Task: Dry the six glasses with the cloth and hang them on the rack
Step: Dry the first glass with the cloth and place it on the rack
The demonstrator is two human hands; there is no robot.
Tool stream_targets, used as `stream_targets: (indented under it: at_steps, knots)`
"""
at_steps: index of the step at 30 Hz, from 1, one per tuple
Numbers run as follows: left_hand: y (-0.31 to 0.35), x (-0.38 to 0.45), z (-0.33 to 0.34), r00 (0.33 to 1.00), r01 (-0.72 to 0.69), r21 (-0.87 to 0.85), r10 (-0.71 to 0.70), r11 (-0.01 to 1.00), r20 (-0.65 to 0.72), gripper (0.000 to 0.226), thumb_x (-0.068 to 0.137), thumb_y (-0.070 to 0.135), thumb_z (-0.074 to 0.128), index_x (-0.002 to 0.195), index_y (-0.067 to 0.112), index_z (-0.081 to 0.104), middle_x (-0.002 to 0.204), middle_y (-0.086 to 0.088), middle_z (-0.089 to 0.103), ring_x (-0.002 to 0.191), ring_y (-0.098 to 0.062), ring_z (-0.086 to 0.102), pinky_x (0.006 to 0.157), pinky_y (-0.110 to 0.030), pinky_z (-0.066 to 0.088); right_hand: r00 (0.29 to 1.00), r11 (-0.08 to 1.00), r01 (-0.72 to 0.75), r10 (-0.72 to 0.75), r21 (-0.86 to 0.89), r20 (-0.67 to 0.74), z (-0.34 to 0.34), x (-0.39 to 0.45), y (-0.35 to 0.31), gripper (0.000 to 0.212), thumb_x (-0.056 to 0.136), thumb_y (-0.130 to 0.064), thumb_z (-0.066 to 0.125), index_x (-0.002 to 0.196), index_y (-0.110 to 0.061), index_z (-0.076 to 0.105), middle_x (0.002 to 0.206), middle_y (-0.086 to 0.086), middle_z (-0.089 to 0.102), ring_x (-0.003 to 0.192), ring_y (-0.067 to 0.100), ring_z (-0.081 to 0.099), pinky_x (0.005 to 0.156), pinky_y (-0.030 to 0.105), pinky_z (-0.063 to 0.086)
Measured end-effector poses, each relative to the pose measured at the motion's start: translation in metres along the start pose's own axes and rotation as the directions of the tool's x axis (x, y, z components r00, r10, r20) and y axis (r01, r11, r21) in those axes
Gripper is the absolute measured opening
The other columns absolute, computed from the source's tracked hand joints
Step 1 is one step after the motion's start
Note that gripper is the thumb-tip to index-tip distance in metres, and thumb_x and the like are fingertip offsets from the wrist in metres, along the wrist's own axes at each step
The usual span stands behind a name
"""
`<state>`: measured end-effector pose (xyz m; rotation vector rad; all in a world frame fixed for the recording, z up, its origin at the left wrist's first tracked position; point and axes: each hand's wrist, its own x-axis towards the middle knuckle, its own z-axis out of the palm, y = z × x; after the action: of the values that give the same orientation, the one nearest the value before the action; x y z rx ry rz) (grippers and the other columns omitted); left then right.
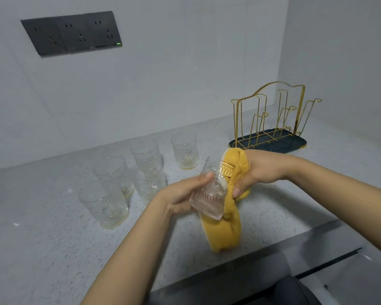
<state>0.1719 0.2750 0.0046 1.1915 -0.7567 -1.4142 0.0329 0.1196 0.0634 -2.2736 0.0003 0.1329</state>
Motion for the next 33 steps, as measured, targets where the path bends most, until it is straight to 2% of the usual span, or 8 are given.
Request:
stream_targets:
  at_steps: [2,5,8,11,14,18,26,33]
  knots:
    - [0.008,0.004,0.007,0.999,-0.026,0.082,0.023,0.996,0.041,0.079,0.037,0.047,0.097,0.1,0.008,0.072,0.09,-0.007,0.077,0.082,-0.019,0.074,0.079,-0.034,0.061,1.0,0.999,-0.003,0.004,0.046,-0.012,-0.002,-0.002,-0.002,0.024,0.066,-0.01,0.08,0.083,-0.023,0.068,0.086,-0.007,0.073,0.086,0.009,0.068,0.08,0.02,0.05]
    - [0.009,0.007,0.009,0.991,-0.096,-0.064,0.101,0.993,0.084,0.051,0.047,0.037,0.096,0.086,0.009,0.08,0.086,-0.009,0.077,0.079,-0.021,0.075,0.074,-0.034,0.061,0.974,0.993,0.018,0.009,0.12,-0.228,0.004,-0.004,-0.001,0.021,0.068,-0.014,0.079,0.084,-0.015,0.065,0.086,-0.003,0.071,0.08,0.006,0.067,0.073,0.018,0.051]
    - [0.007,0.008,0.013,0.986,-0.162,-0.178,0.151,0.971,-0.078,0.045,0.049,0.03,0.095,0.085,0.009,0.079,0.088,-0.013,0.075,0.078,-0.025,0.074,0.074,-0.041,0.062,0.864,0.982,0.062,0.036,0.177,-0.502,0.019,-0.004,0.003,0.011,0.078,-0.023,0.07,0.083,-0.02,0.061,0.086,-0.003,0.067,0.082,0.009,0.064,0.077,0.025,0.052]
    - [0.009,0.006,0.022,0.935,-0.274,-0.259,0.194,0.926,-0.296,0.018,0.078,0.025,0.069,0.085,0.009,0.078,0.09,-0.012,0.073,0.076,-0.024,0.073,0.076,-0.043,0.06,0.734,0.93,0.094,0.176,0.355,-0.656,0.039,-0.001,0.011,0.018,0.09,-0.034,0.053,0.097,-0.019,0.061,0.095,0.0,0.065,0.092,0.016,0.062,0.083,0.031,0.05]
    - [0.014,0.009,0.037,0.872,-0.4,-0.333,0.243,0.854,-0.425,0.029,0.088,0.02,0.061,0.104,-0.002,0.071,0.101,-0.022,0.073,0.087,-0.028,0.073,0.077,-0.04,0.061,0.759,0.622,0.271,0.332,0.735,-0.56,0.068,0.004,0.008,0.033,0.094,-0.038,0.045,0.113,-0.018,0.062,0.106,0.008,0.069,0.1,0.023,0.065,0.088,0.037,0.051]
    - [0.008,0.021,0.055,0.723,-0.583,-0.356,0.266,0.731,-0.638,0.075,0.074,0.019,0.082,0.137,-0.002,0.049,0.13,-0.027,0.06,0.115,-0.037,0.063,0.085,-0.048,0.059,0.699,0.3,0.539,0.362,0.787,-0.617,0.096,0.014,-0.006,0.047,0.082,-0.052,0.044,0.119,-0.028,0.061,0.115,0.005,0.068,0.108,0.021,0.064,0.097,0.041,0.047]
    - [-0.01,0.022,0.081,0.753,-0.601,-0.516,0.216,0.61,-0.622,0.091,0.065,0.027,0.091,0.14,0.008,0.044,0.128,-0.023,0.063,0.109,-0.037,0.067,0.077,-0.048,0.06,0.63,0.208,0.605,0.466,0.769,-0.622,0.086,0.012,-0.022,0.052,0.093,-0.058,0.027,0.125,-0.031,0.057,0.12,0.008,0.064,0.106,0.024,0.063,0.094,0.043,0.05]
    - [-0.008,0.021,0.081,0.785,-0.58,-0.565,0.217,0.587,-0.58,0.117,0.056,0.031,0.093,0.151,0.017,0.025,0.135,-0.024,0.058,0.111,-0.04,0.066,0.083,-0.052,0.058,0.58,0.397,0.567,0.43,0.722,-0.692,0.096,0.011,-0.028,0.044,0.095,-0.053,0.026,0.129,-0.04,0.05,0.122,0.002,0.062,0.107,0.018,0.063,0.088,0.034,0.052]
